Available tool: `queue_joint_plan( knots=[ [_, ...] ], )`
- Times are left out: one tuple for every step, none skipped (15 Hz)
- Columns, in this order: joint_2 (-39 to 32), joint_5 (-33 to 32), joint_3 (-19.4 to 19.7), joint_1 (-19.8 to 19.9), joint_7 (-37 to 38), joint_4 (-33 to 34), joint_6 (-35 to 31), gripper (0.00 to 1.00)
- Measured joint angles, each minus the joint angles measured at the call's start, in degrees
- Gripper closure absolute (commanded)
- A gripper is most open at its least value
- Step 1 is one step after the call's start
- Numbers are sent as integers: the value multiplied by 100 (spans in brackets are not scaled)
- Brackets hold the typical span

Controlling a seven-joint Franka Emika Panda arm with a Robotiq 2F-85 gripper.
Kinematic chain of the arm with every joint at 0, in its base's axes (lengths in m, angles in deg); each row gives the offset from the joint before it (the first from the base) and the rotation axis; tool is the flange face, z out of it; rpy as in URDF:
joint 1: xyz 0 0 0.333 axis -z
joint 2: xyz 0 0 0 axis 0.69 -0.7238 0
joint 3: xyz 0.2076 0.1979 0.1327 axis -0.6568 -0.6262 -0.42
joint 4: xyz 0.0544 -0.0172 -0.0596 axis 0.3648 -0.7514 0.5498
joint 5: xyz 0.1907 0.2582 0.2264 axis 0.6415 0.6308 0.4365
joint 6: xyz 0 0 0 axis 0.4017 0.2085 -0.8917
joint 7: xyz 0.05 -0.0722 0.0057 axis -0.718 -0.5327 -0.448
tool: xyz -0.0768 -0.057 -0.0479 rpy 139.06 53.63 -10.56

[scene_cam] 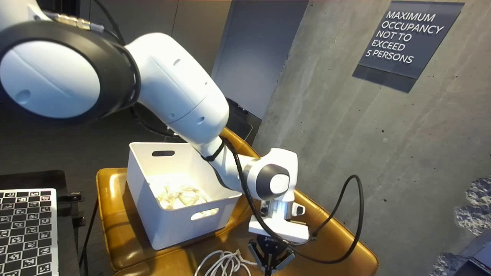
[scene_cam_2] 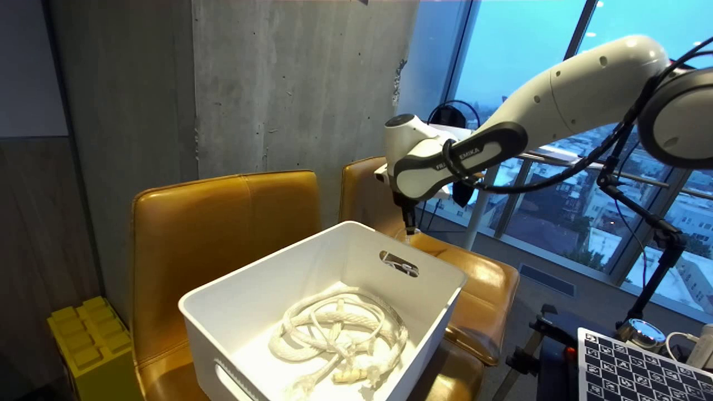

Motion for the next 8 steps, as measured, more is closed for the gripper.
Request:
queue_joint_plan(
  knots=[
    [276, 16, -7, -24, 49, -215, -9, 99],
    [568, 38, -29, -40, 99, -446, -18, 99],
    [854, 63, -59, -50, 144, -673, -39, 99],
    [1143, 70, -105, -54, 189, -898, -66, 99],
    [1428, 81, -158, -56, 229, -1112, -91, 99],
    [1717, 98, -216, -57, 277, -1317, -110, 99],
    [2007, 120, -274, -64, 331, -1518, -148, 99],
    [2295, 134, -334, -75, 389, -1716, -204, 99]
  ],
)
